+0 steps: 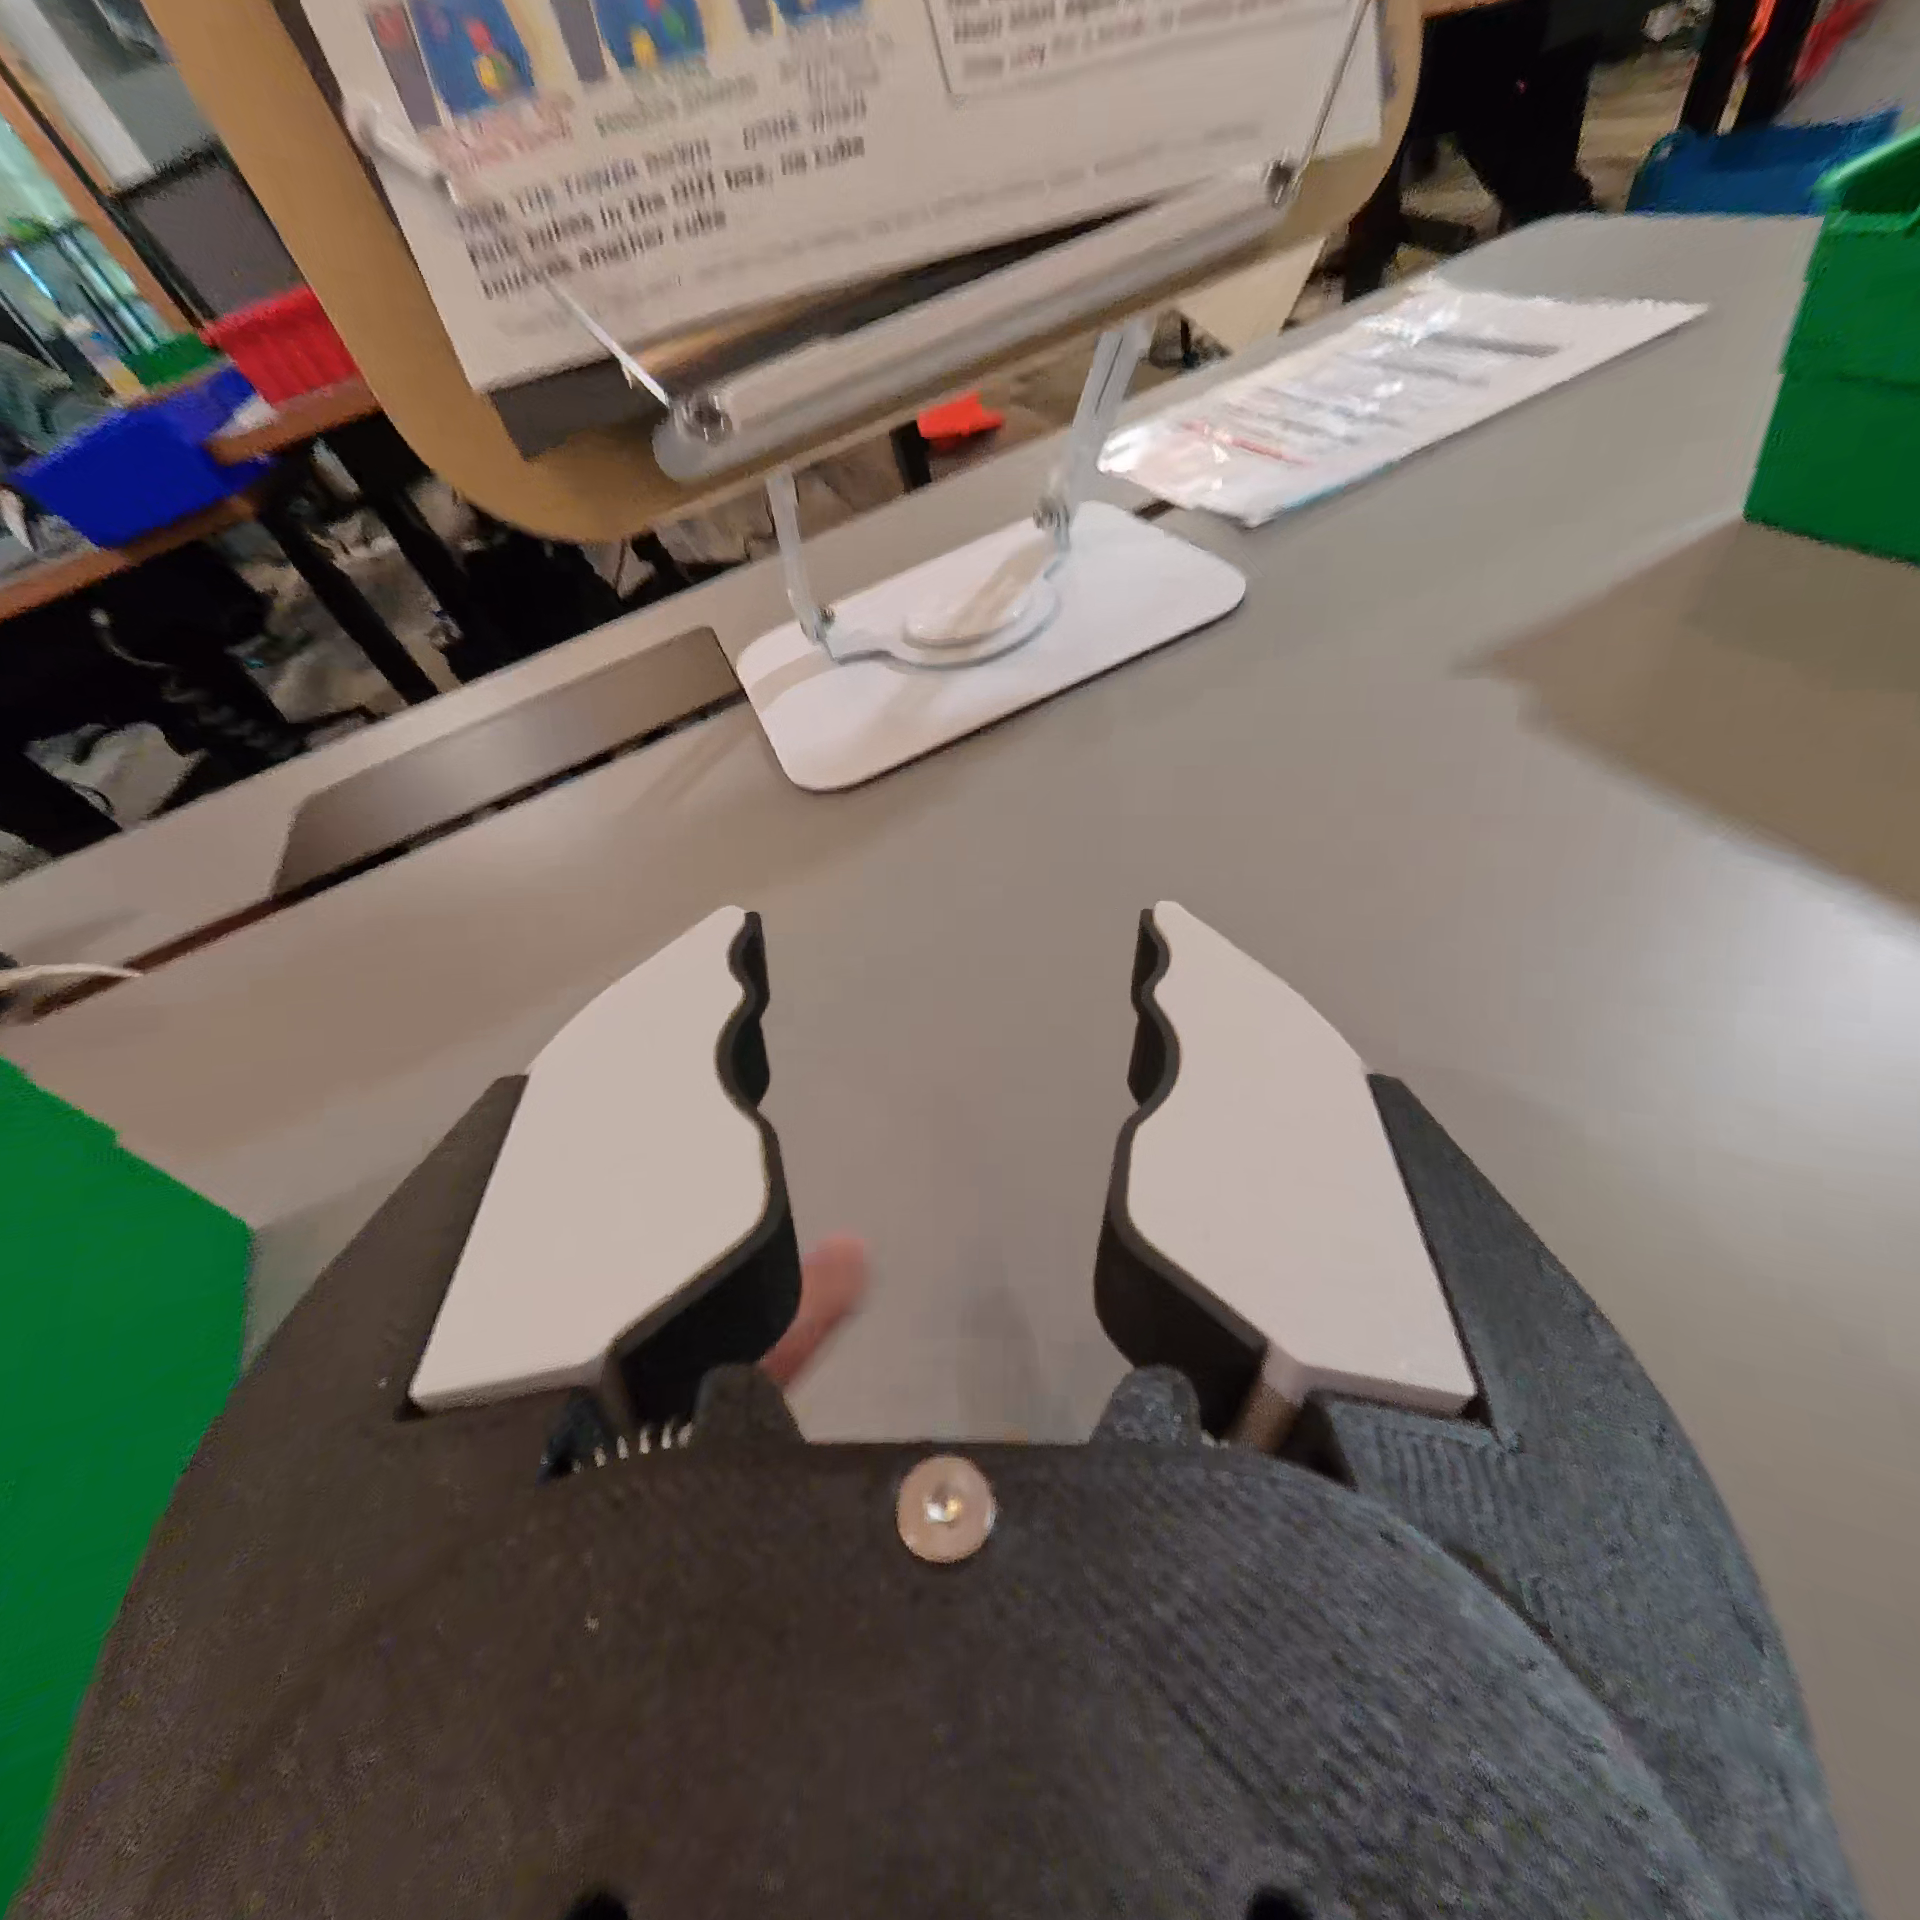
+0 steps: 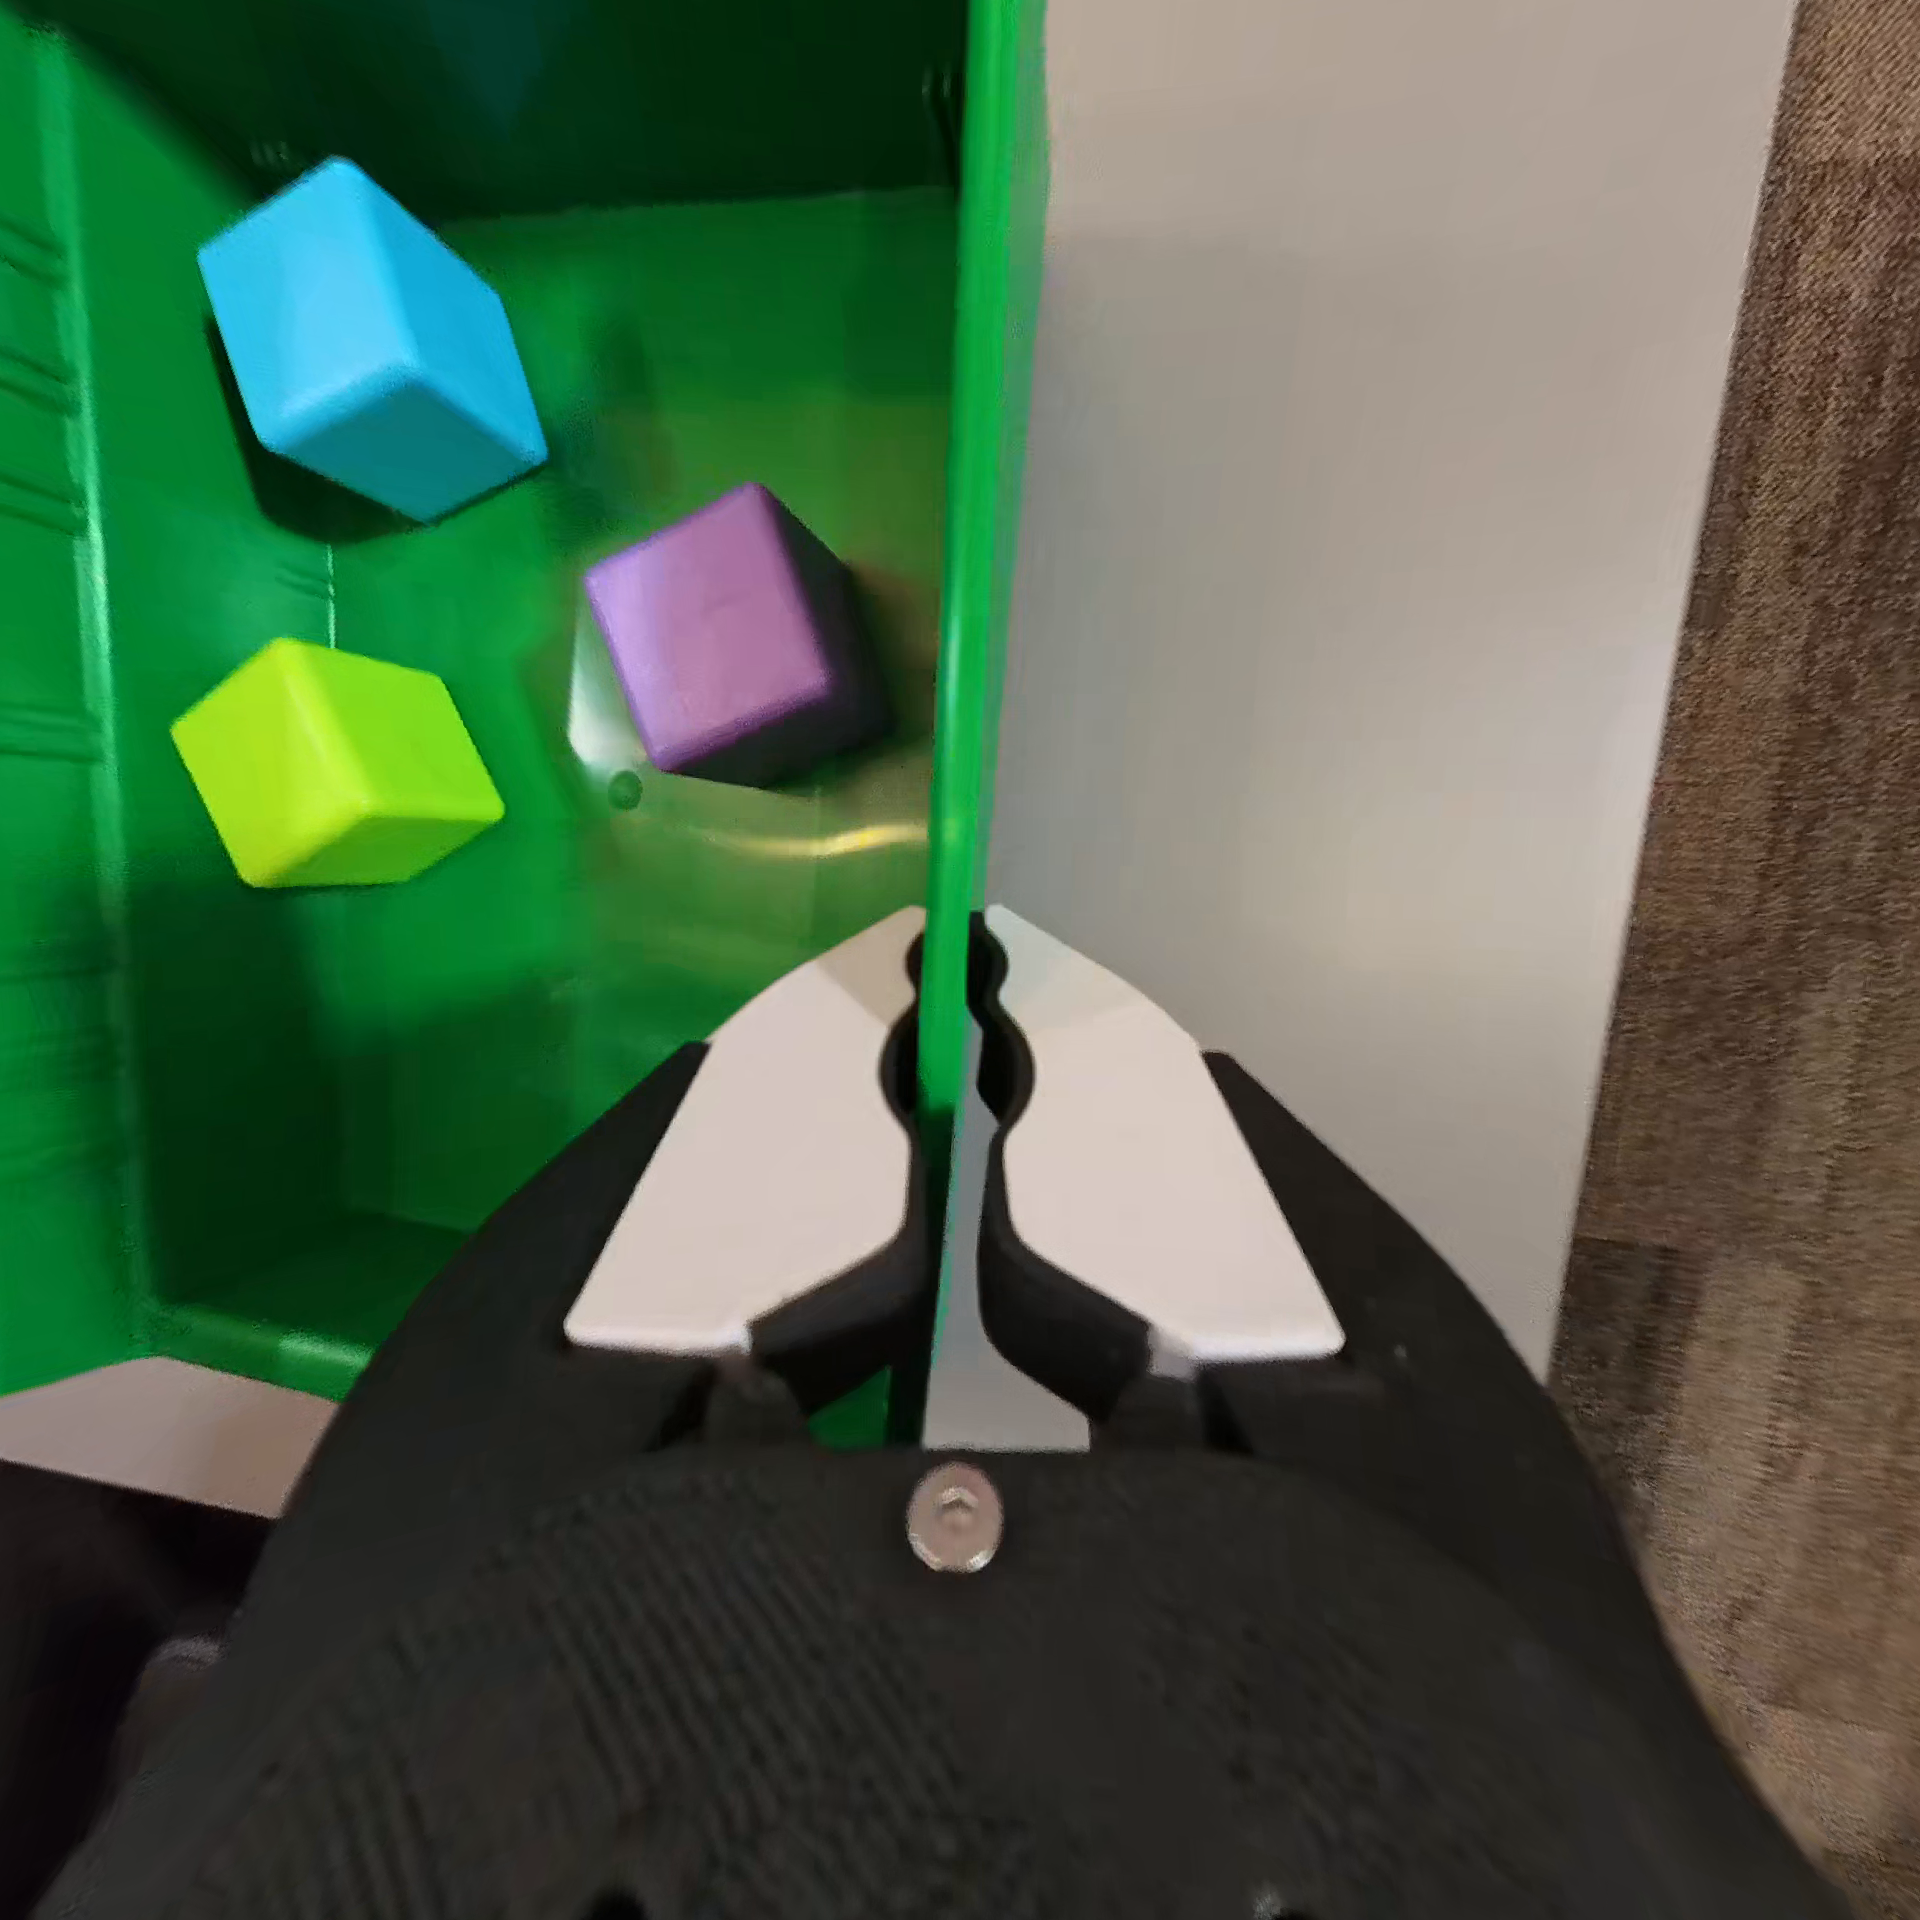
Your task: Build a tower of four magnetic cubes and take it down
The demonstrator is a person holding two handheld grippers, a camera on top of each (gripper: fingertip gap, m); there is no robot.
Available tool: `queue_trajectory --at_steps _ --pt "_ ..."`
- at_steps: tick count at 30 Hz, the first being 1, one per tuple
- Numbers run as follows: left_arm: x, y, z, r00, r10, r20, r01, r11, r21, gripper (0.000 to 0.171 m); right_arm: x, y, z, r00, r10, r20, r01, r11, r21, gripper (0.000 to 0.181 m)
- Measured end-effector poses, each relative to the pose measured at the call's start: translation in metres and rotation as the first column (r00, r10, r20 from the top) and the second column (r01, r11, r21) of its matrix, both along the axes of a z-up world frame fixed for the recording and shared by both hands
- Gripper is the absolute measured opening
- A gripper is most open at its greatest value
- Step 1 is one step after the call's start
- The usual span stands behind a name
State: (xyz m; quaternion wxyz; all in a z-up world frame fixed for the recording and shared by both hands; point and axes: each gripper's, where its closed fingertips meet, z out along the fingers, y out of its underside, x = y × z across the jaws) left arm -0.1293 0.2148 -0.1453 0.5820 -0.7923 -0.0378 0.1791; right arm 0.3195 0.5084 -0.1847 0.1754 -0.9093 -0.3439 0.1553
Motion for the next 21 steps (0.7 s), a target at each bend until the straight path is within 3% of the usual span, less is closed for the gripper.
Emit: queue_trajectory --at_steps 3,7,9,11,13,16,21 --pt "-0.003 -0.016 0.033 0.994 0.096 -0.057 -0.092 0.994 0.064 0.083 -0.014 -0.019 0.001 1.000 0.005 0.003 -0.005 1.000 -0.014 0.005" --pt "-0.010 -0.054 0.082 0.978 0.172 -0.118 -0.161 0.982 0.097 0.092 -0.045 -0.051 -0.001 0.999 0.032 -0.024 -0.033 0.999 -0.042 0.005" --pt "-0.024 -0.077 0.089 0.970 0.192 -0.147 -0.190 0.981 0.026 0.098 -0.067 -0.069 -0.004 0.997 0.063 -0.040 -0.066 0.996 -0.057 0.005" --pt "-0.053 -0.109 0.091 0.940 0.289 -0.181 -0.297 0.955 -0.023 0.112 -0.092 -0.088 -0.004 0.993 0.094 -0.074 -0.100 0.992 -0.081 0.005" --pt "-0.078 -0.139 0.085 0.913 0.352 -0.205 -0.372 0.926 -0.069 0.093 -0.119 -0.105 -0.002 0.986 0.132 -0.101 -0.141 0.986 -0.091 0.007" --pt "-0.101 -0.167 0.048 0.914 0.379 -0.147 -0.404 0.888 -0.221 0.090 -0.160 -0.130 -0.002 0.974 0.202 -0.107 -0.211 0.974 -0.086 0.007" --pt "-0.121 -0.186 0.001 0.907 0.391 -0.155 -0.420 0.824 -0.381 0.073 -0.228 -0.173 -0.004 0.953 0.273 -0.131 -0.286 0.953 -0.103 0.008"
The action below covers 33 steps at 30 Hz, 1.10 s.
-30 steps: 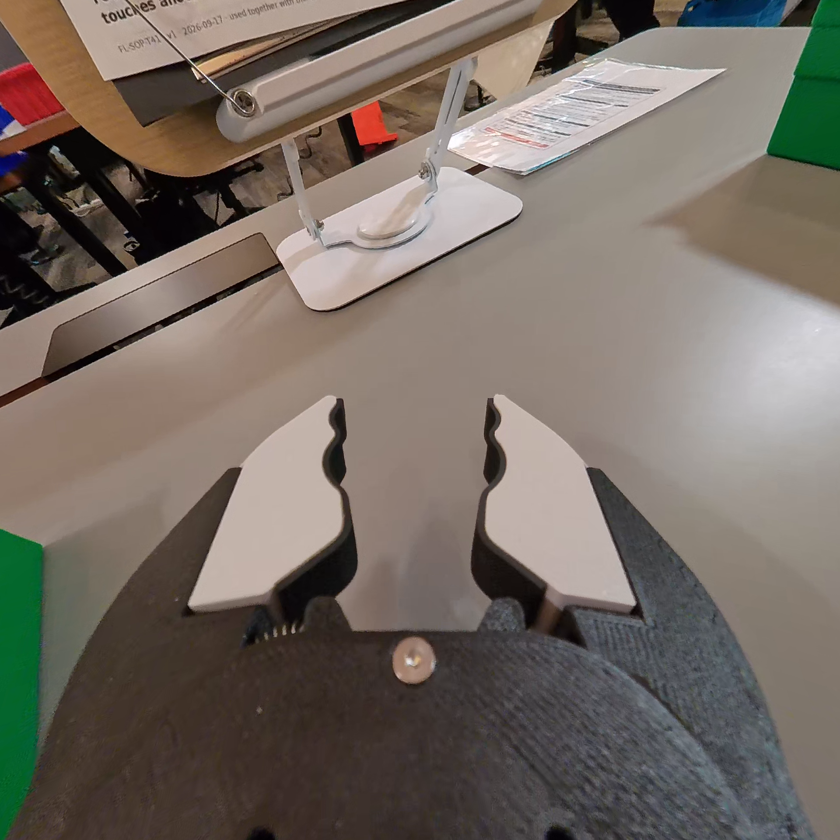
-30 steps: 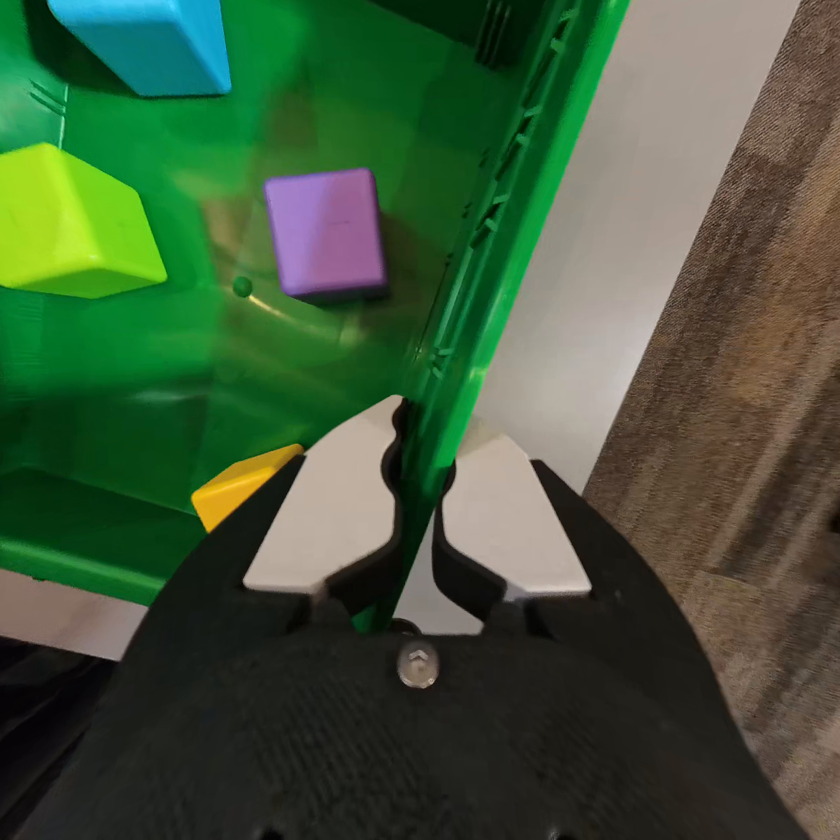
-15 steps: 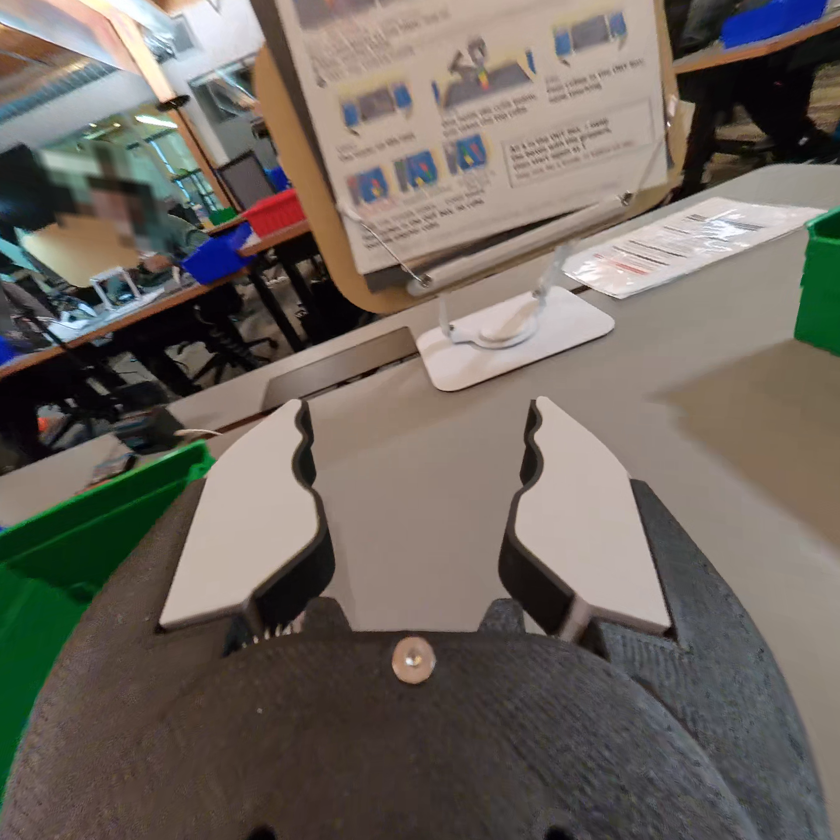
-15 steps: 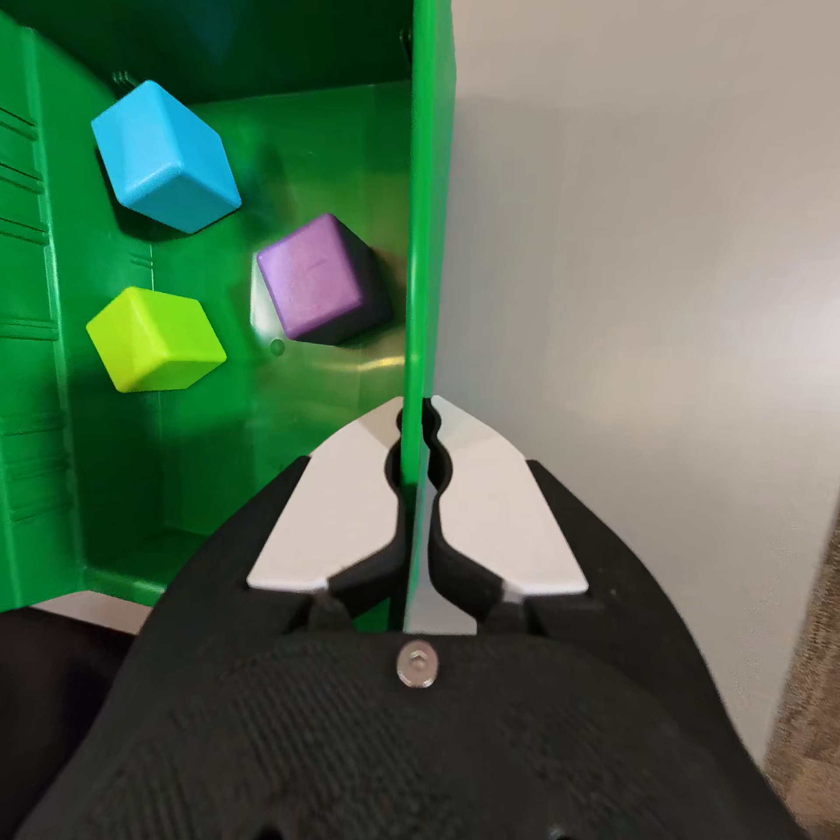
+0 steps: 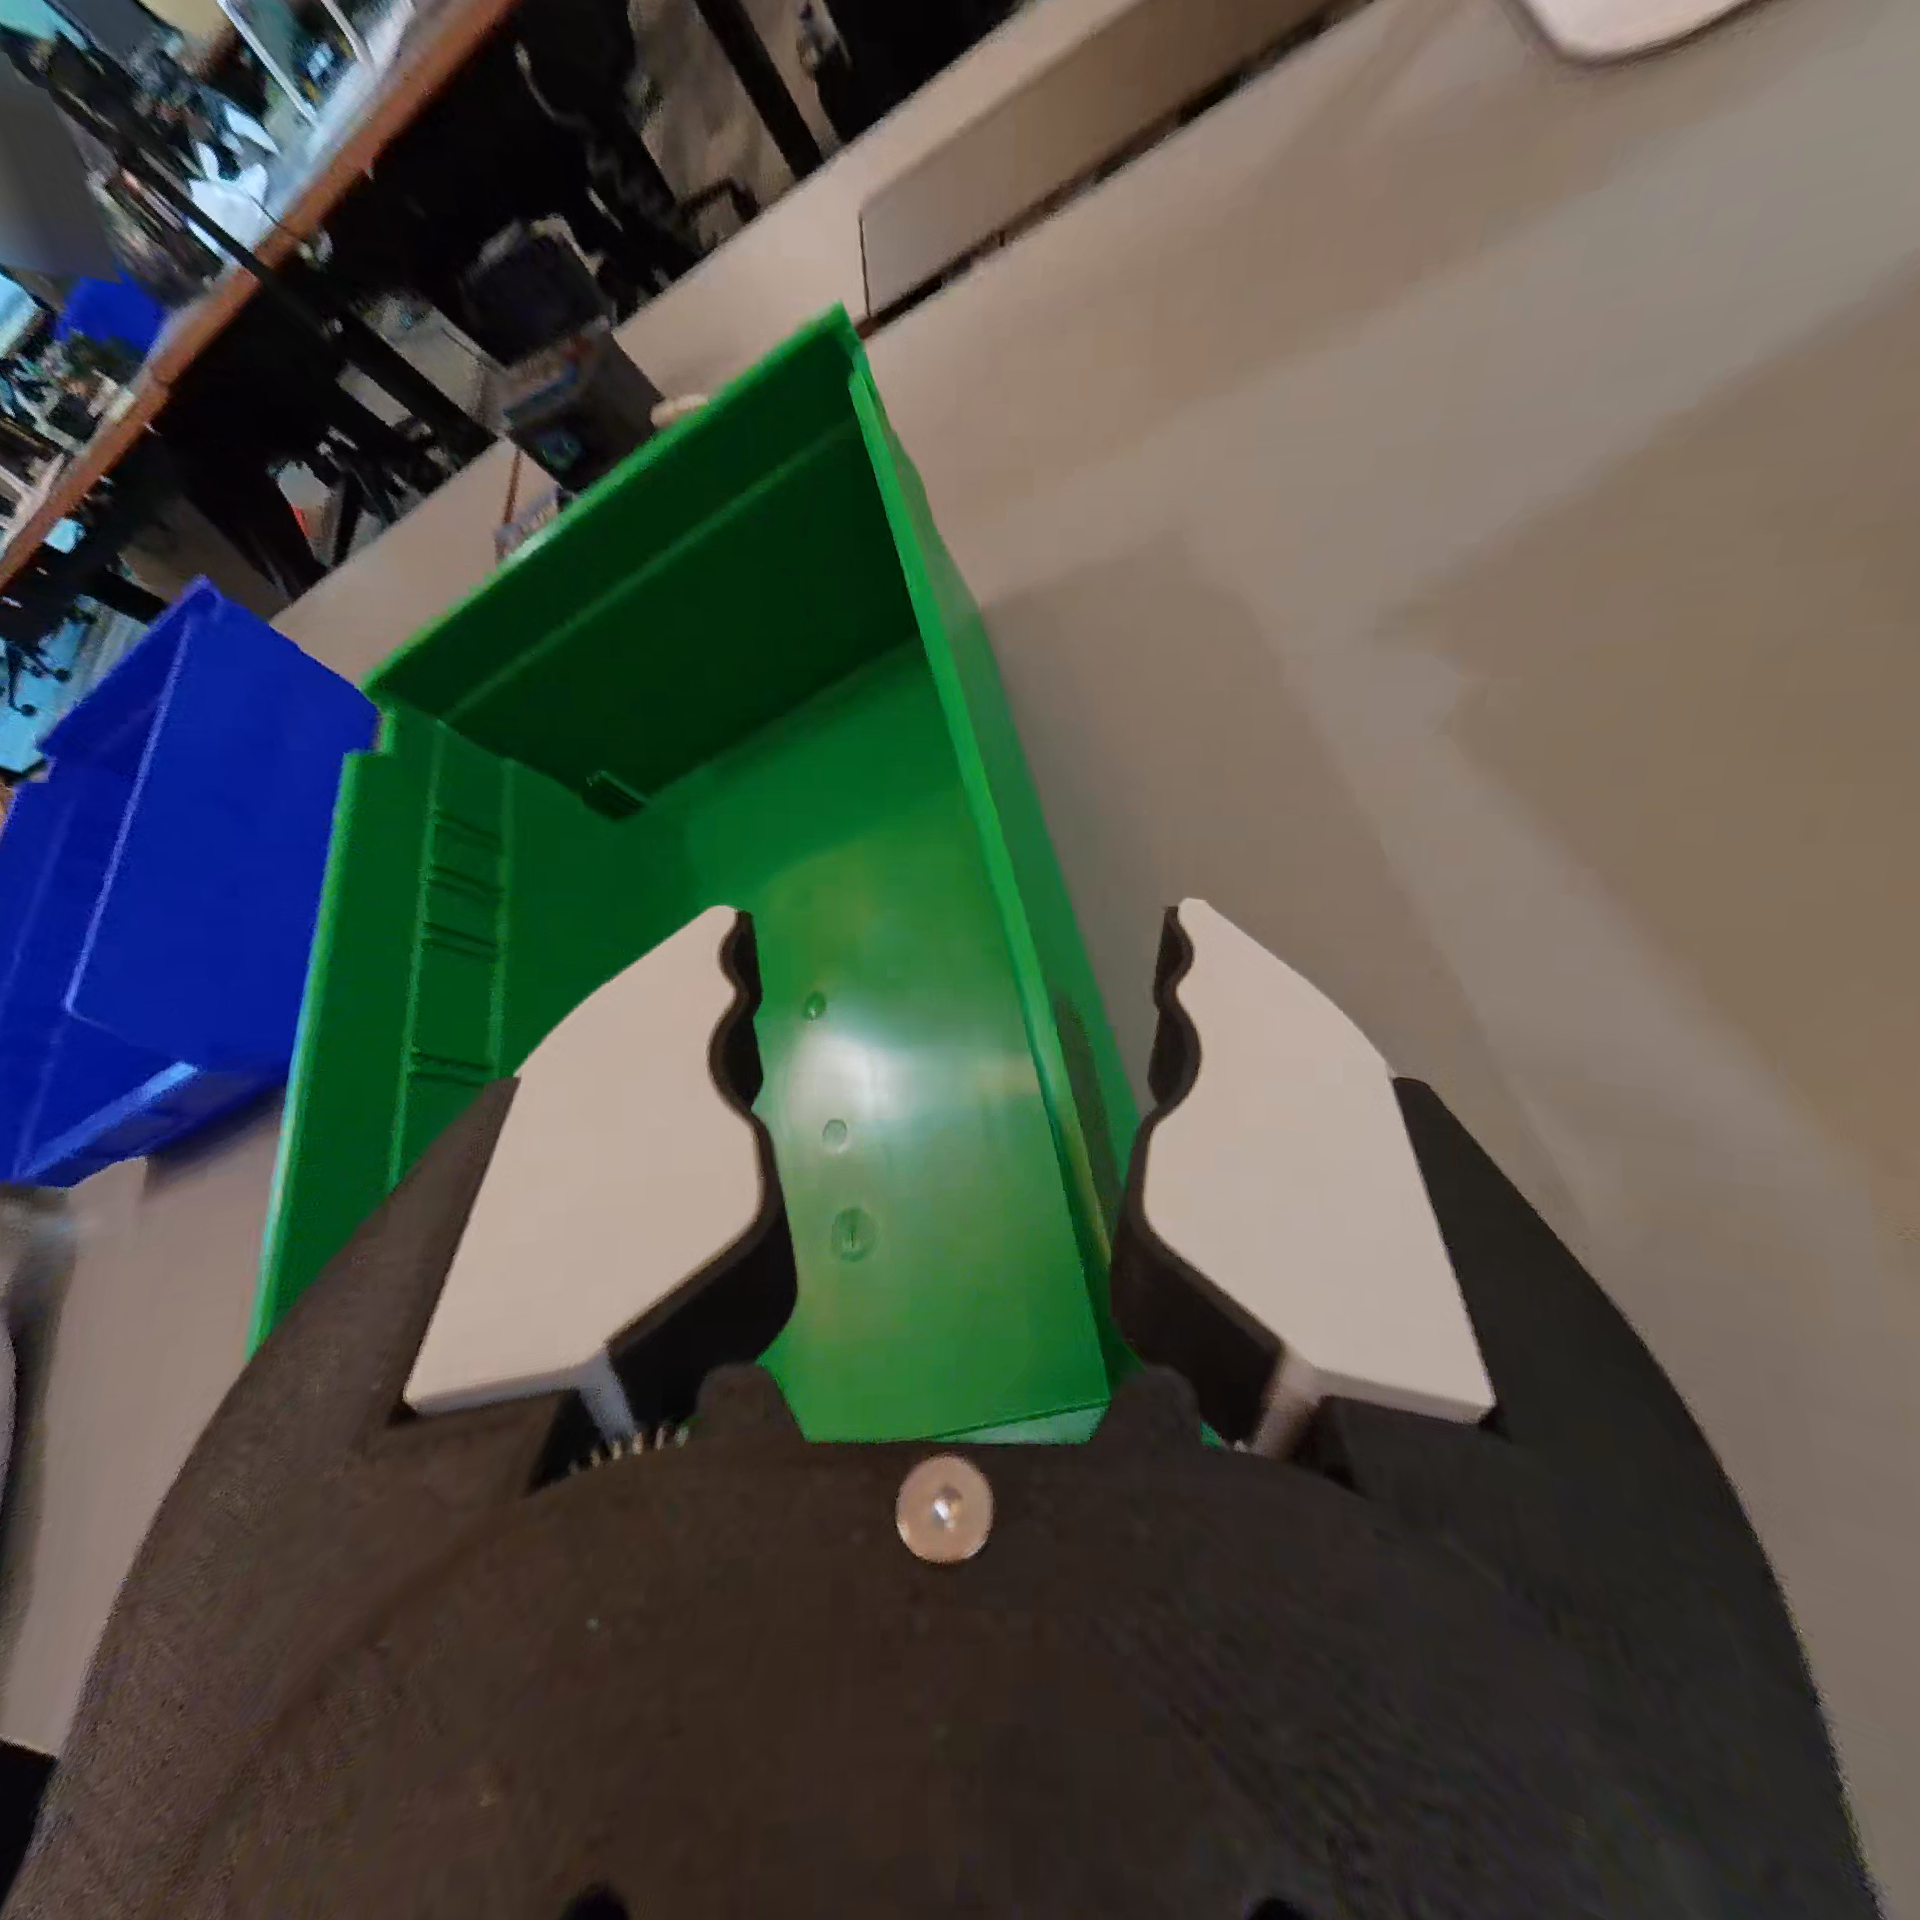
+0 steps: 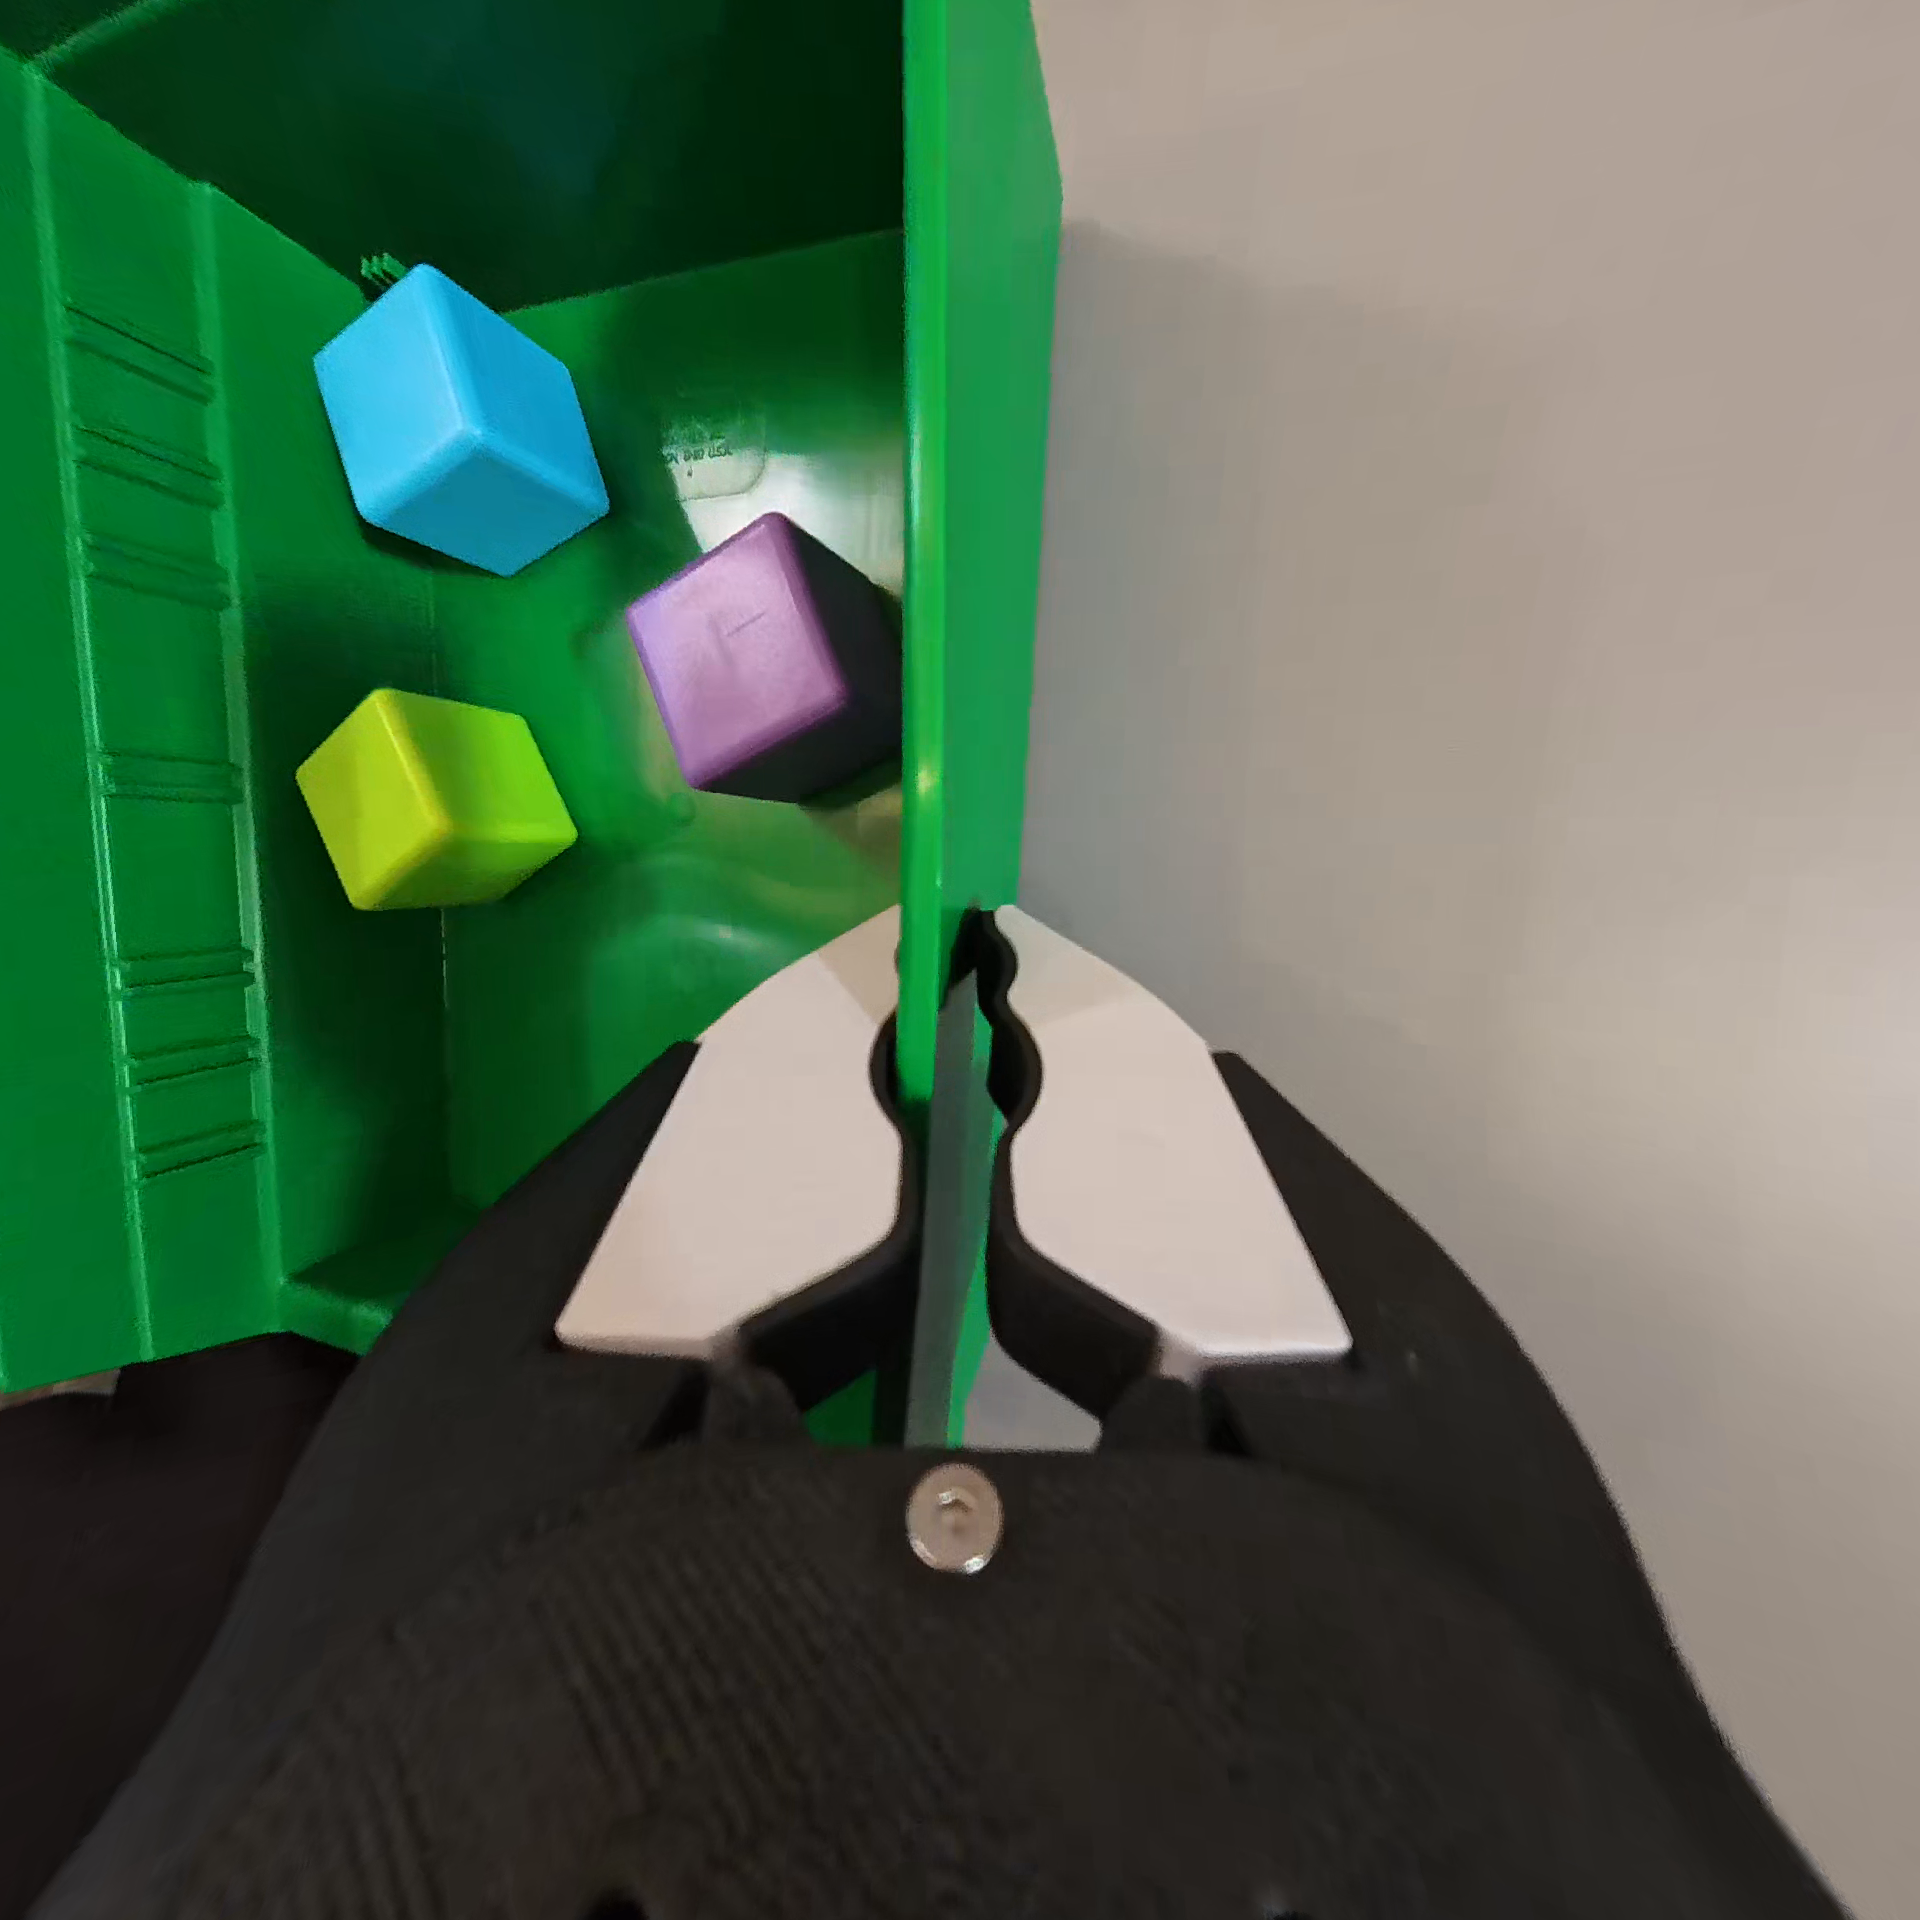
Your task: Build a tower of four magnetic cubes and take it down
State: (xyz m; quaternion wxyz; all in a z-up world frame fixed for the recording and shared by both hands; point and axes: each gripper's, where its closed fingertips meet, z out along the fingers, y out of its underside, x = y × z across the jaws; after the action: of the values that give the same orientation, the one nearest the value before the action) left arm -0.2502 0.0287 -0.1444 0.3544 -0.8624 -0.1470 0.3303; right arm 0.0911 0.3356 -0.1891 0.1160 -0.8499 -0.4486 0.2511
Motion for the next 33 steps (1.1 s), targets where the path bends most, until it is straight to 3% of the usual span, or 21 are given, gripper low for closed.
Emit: queue_trajectory --at_steps 5,10,15,19,24,33 --pt "0.001 -0.001 -0.039 0.994 -0.033 0.103 0.041 0.996 -0.077 0.045 -0.055 -0.031 -0.002 0.999 0.049 -0.013 -0.050 0.999 -0.019 0.009" --pt "0.008 0.002 -0.047 0.969 -0.101 0.224 0.115 0.992 -0.051 0.029 -0.096 -0.048 0.002 0.996 0.077 -0.038 -0.078 0.997 -0.021 0.010" --pt "-0.001 -0.001 -0.041 0.968 -0.083 0.239 0.095 0.995 -0.040 0.027 -0.126 -0.054 0.000 0.996 0.090 -0.023 -0.091 0.996 -0.015 0.009" --pt "-0.018 -0.014 -0.013 0.958 -0.067 0.280 0.048 0.996 0.073 0.024 -0.159 -0.066 -0.003 0.996 0.081 -0.031 -0.082 0.996 -0.031 0.009" --pt "-0.048 -0.057 0.027 0.973 0.008 0.232 -0.041 0.989 0.142 0.023 -0.221 -0.096 -0.002 0.996 0.080 -0.040 -0.081 0.996 -0.028 0.009" --pt "-0.067 -0.139 0.112 0.985 0.139 0.099 -0.157 0.966 0.204 0.024 -0.343 -0.198 0.001 0.993 -0.001 -0.116 -0.010 0.996 -0.092 0.016"
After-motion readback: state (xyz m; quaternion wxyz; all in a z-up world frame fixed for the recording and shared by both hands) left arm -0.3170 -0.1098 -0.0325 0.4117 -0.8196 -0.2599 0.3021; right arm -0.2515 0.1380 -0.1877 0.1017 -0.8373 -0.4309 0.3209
